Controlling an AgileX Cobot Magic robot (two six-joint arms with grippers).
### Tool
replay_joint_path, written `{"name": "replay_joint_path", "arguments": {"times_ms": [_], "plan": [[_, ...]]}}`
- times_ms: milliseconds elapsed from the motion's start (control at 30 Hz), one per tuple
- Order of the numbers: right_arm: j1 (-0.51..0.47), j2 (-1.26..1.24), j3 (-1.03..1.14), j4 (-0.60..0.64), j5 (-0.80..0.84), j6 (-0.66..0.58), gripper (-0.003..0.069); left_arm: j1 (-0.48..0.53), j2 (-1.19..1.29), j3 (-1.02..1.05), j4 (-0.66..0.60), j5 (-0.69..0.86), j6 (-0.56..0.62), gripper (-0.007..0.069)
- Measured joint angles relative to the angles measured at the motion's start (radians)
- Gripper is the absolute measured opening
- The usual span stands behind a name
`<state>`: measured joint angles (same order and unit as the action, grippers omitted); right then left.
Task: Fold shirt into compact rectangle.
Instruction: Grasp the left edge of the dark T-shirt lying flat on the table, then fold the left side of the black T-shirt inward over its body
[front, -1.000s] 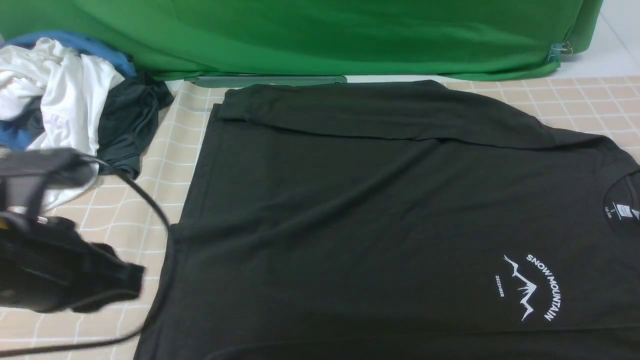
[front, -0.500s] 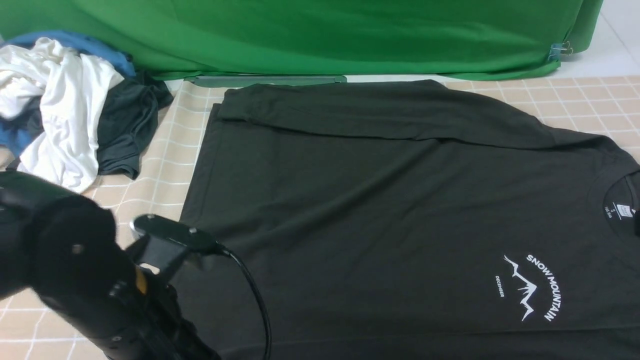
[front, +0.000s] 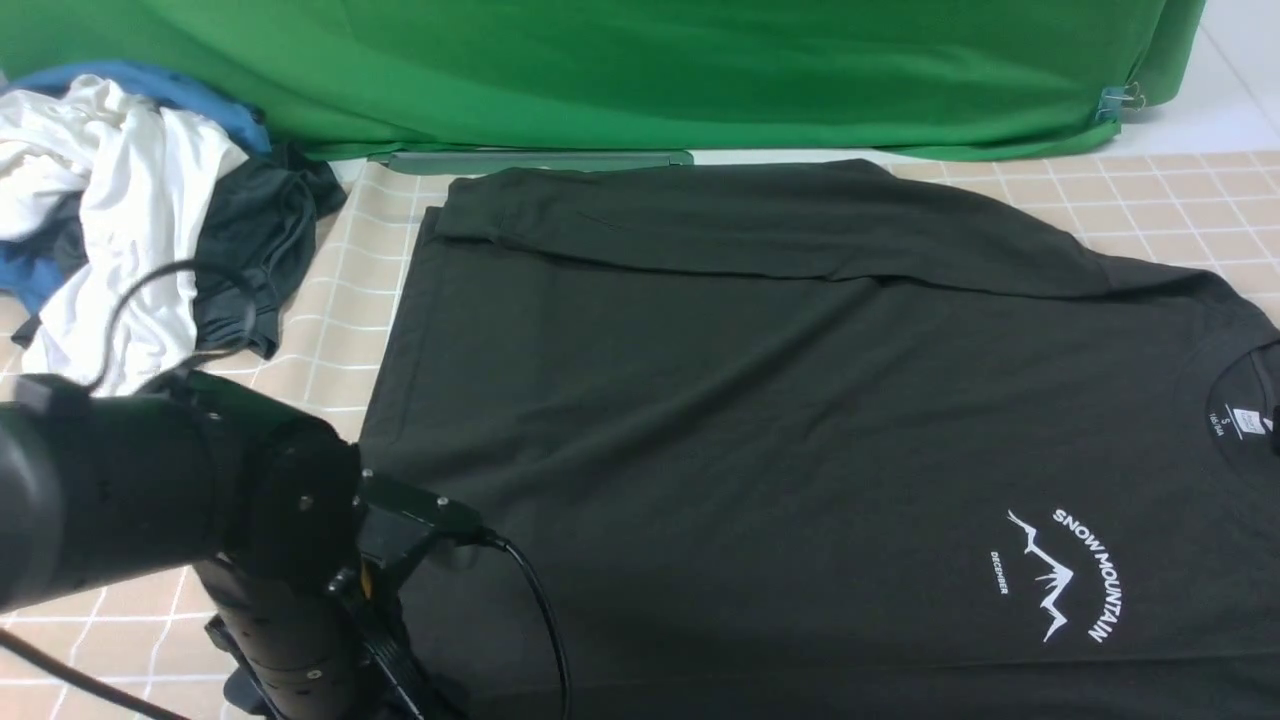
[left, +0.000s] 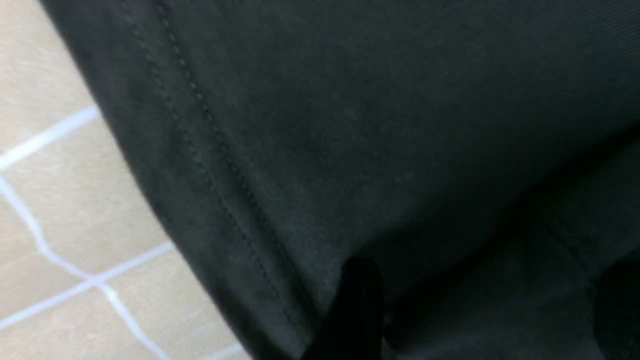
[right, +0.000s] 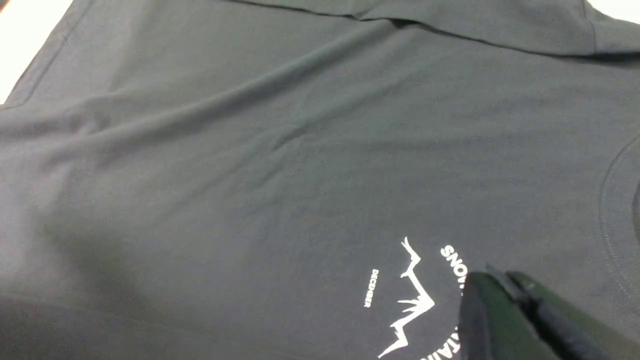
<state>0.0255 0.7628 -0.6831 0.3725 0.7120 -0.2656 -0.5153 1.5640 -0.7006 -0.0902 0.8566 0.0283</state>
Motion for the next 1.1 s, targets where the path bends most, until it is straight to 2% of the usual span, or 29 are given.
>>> {"name": "replay_joint_path", "arguments": {"times_ms": [67, 133, 367, 400, 600, 800, 933, 1100], "plan": [[0.000, 0.000, 0.000, 0.000, 0.000, 0.000, 0.0038, -0.001, 0.013, -0.005, -0.010, 0.005, 0.000, 0.0563], [0.000, 0.000, 0.000, 0.000, -0.002, 0.000, 0.0038, -0.001, 0.018, -0.008, -0.019, 0.010, 0.000, 0.0514], [0.000, 0.000, 0.000, 0.000, -0.003, 0.000, 0.0038, -0.003, 0.002, -0.011, -0.053, 0.068, 0.000, 0.0085], [0.000, 0.000, 0.000, 0.000, -0.003, 0.000, 0.0038, -0.003, -0.013, -0.010, -0.054, 0.078, 0.000, 0.0063], [0.000, 0.000, 0.000, 0.000, -0.009, 0.000, 0.0041, -0.003, -0.173, -0.025, -0.086, 0.123, -0.004, 0.0052], [0.000, 0.000, 0.000, 0.000, -0.031, 0.000, 0.0042, -0.003, -0.262, -0.160, -0.068, 0.185, -0.035, 0.0052], [0.000, 0.000, 0.000, 0.010, -0.040, 0.000, 0.0043, -0.003, -0.237, -0.337, 0.054, 0.192, -0.076, 0.0052], [0.000, 0.000, 0.000, 0.021, -0.041, 0.000, 0.0043, 0.029, -0.153, -0.474, 0.141, 0.193, -0.101, 0.0052]]}}
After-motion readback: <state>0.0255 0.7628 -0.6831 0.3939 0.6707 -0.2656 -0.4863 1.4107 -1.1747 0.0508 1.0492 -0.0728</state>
